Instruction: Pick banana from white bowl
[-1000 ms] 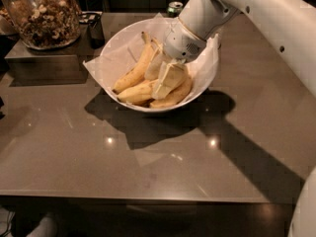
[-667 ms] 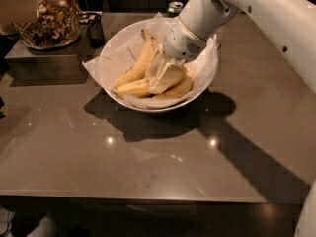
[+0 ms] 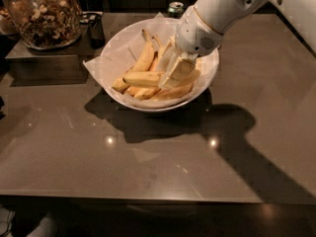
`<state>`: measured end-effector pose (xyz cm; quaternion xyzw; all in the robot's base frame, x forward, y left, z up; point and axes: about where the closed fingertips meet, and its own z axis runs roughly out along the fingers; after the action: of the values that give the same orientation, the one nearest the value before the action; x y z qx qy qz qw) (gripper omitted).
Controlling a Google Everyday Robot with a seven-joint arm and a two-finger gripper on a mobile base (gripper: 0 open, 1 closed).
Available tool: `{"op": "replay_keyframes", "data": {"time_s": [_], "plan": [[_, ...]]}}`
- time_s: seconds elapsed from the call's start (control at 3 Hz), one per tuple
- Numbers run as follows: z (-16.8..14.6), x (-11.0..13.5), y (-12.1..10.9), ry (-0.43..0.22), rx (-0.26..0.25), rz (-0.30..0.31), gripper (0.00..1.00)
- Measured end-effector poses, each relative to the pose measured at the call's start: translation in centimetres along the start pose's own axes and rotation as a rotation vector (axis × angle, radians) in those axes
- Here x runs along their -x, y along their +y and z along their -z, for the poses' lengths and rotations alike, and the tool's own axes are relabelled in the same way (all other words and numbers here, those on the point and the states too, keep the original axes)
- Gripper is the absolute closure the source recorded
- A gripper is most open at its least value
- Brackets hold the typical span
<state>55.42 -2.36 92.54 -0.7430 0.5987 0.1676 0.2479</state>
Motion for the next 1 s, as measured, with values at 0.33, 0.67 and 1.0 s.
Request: {"op": "replay_keyframes", "data": {"time_s": [0.33, 0.67, 1.0], "plan": [[3.0, 0.5, 1.0, 0.012, -0.079, 0.006, 1.00], [6.4, 1.4, 3.6, 0.043, -0.161, 0.008, 1.00], [9.2, 2.1, 7.2, 0.057, -0.245, -0.024, 1.00]]}}
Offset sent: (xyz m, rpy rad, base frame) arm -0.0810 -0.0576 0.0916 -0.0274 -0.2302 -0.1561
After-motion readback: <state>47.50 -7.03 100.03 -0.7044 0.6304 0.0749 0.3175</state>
